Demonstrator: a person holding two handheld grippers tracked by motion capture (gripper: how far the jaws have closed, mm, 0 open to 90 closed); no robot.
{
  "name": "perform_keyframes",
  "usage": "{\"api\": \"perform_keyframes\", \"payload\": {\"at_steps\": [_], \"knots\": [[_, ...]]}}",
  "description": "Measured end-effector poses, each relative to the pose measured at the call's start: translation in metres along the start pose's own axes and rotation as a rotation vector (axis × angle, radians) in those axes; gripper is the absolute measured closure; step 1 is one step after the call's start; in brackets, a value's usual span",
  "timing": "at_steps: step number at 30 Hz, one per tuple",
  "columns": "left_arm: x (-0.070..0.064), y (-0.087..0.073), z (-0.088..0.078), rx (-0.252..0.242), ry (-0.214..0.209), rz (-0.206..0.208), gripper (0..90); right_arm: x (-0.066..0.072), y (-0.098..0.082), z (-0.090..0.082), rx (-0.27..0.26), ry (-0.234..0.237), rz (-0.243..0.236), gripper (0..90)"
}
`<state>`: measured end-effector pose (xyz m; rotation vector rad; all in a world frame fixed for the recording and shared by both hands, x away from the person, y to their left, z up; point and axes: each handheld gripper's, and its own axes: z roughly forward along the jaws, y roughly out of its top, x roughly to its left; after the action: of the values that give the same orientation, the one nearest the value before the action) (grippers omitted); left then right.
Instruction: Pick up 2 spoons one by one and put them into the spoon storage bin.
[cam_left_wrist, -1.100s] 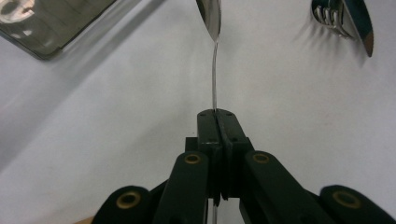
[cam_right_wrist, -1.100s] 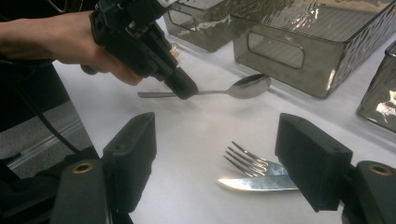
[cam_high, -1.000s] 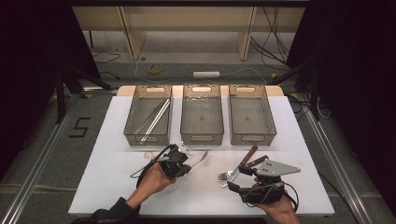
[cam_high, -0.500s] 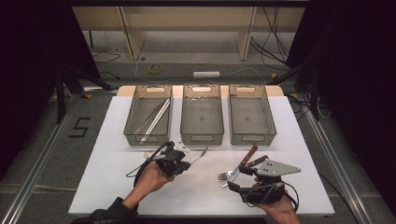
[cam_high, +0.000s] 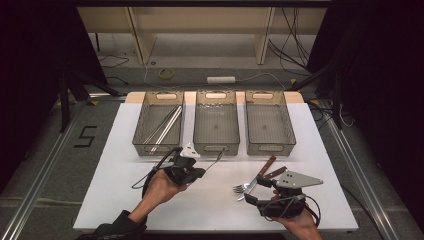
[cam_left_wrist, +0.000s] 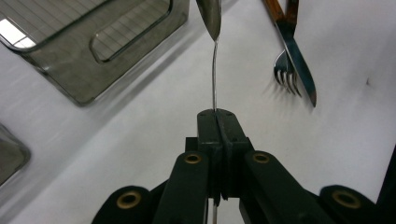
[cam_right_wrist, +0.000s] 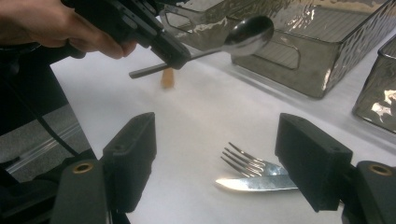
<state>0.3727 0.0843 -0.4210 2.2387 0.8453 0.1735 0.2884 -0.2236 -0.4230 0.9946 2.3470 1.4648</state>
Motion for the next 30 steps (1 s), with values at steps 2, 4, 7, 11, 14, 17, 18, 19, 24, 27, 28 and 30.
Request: {"api": "perform_keyframes", "payload": {"at_steps": [2, 4, 7, 11, 14, 17, 18, 19, 24, 27, 28, 30], "knots": [[0.002, 0.004, -0.003, -0.014, -0.005, -0.005, 89.2, 0.000, 0.000, 0.000, 0.001, -0.001, 0.002, 30.1], [0.005, 0.008, -0.006, -0.034, -0.005, -0.011, 89.2, -0.001, 0.000, 0.000, 0.000, 0.000, 0.003, 30.1], [0.011, 0.013, -0.012, -0.067, 0.005, -0.030, 89.1, -0.002, 0.000, 0.000, -0.004, -0.001, 0.007, 30.1], [0.020, 0.025, -0.017, -0.090, 0.026, -0.036, 89.1, -0.002, 0.000, 0.001, -0.002, 0.000, 0.005, 30.1], [0.025, 0.034, -0.017, -0.109, 0.029, -0.053, 89.1, -0.001, 0.000, 0.001, -0.005, 0.002, 0.003, 30.1], [0.029, 0.043, -0.017, -0.118, 0.038, -0.058, 89.1, -0.002, -0.001, 0.001, -0.003, 0.001, 0.008, 30.1], [0.031, 0.046, -0.017, -0.124, 0.036, -0.065, 89.1, -0.002, -0.001, 0.001, -0.003, 0.002, 0.008, 30.1], [0.032, 0.050, -0.016, -0.129, 0.037, -0.068, 89.1, -0.002, -0.001, 0.001, -0.003, 0.002, 0.007, 30.1], [0.043, 0.065, -0.010, -0.144, 0.045, -0.093, 89.1, -0.002, -0.001, 0.002, -0.001, 0.002, 0.009, 30.1], [0.048, 0.074, -0.008, -0.162, 0.058, -0.109, 89.1, -0.002, -0.001, 0.002, -0.002, 0.002, 0.009, 30.1], [0.050, 0.076, -0.009, -0.171, 0.054, -0.114, 89.1, -0.002, -0.001, 0.001, -0.001, 0.002, 0.008, 30.2], [0.051, 0.079, -0.007, -0.181, 0.049, -0.117, 89.1, -0.003, -0.001, 0.001, -0.003, 0.003, 0.009, 30.2]]}}
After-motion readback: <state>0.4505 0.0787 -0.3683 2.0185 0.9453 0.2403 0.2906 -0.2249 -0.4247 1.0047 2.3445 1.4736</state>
